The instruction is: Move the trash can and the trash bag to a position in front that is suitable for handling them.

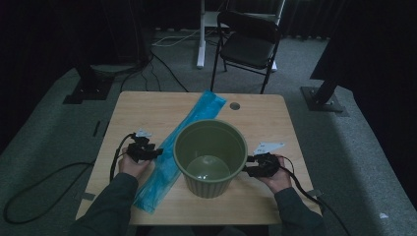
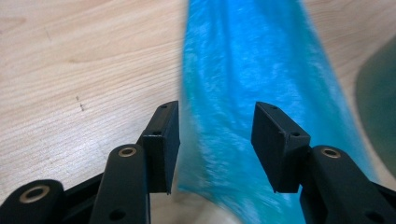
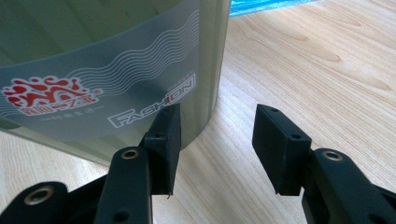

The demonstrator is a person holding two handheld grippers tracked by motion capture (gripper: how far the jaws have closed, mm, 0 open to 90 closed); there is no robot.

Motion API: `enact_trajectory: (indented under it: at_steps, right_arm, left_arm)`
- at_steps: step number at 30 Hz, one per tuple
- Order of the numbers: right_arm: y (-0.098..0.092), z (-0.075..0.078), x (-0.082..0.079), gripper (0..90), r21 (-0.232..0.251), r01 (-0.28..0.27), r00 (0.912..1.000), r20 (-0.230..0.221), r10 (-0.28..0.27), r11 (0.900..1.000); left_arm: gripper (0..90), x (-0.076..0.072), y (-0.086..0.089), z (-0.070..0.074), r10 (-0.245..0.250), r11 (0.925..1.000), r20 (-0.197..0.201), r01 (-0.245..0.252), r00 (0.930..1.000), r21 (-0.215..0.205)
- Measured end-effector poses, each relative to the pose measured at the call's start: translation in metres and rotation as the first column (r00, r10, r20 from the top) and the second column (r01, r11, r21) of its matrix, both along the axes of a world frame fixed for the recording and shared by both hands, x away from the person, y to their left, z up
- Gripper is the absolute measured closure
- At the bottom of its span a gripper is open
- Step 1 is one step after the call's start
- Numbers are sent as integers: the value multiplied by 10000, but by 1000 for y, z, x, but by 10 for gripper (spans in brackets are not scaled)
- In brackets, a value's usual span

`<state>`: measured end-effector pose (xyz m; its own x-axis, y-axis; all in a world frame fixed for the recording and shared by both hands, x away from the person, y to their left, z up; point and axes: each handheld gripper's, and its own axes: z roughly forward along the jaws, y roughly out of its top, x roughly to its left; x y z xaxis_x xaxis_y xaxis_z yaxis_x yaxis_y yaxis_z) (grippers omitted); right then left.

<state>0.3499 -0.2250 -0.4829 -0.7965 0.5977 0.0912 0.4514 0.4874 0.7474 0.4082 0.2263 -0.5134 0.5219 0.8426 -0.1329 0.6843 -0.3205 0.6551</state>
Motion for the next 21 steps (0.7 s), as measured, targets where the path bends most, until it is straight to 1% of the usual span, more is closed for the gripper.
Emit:
enact_trajectory:
  at_steps: [3, 5, 7, 9, 10, 12, 15, 18, 21]
  right_arm:
    - [0, 0, 0, 515, 23, -6, 10000, 3, 6, 10000]
    - [0, 0, 0, 515, -6, -12, 10000, 2, 12, 10000]
    - [0, 0, 0, 513, -59, -5, 10000, -4, 5, 10000]
    - [0, 0, 0, 513, -39, -21, 10000, 4, 21, 10000]
    - [0, 0, 0, 513, -23, -17, 10000, 0, 17, 10000]
    - [0, 0, 0, 513, -9, -26, 10000, 2, 26, 10000]
    - [0, 0, 0, 513, -21, -25, 10000, 5, 25, 10000]
    - [0, 0, 0, 514, -33, -56, 10000, 2, 56, 10000]
    - [1, -1, 0, 513, -53, -88, 10000, -12, 88, 9999]
  left_arm:
    - [520, 4, 0, -6, 30, 10000, -181, -28, 9998, 90]
    - [526, 5, -1, -8, -64, 9998, -256, 68, 9997, 189]
    - [541, 4, -2, -8, -180, 9996, -334, 187, 9993, 191]
    - [592, 4, -4, -9, -344, 9991, -423, 353, 9985, 217]
    - [638, 4, -4, -10, -371, 9990, -461, 382, 9982, 247]
    - [670, 4, -6, -11, -427, 9982, -556, 450, 9975, 403]
    - [712, 4, -7, -12, -396, 9978, -515, 422, 9979, 512]
    - [789, 4, -6, -12, -384, 9969, -475, 416, 9981, 674]
    - [834, 3, -5, -11, -403, 9960, -481, 440, 9980, 782]
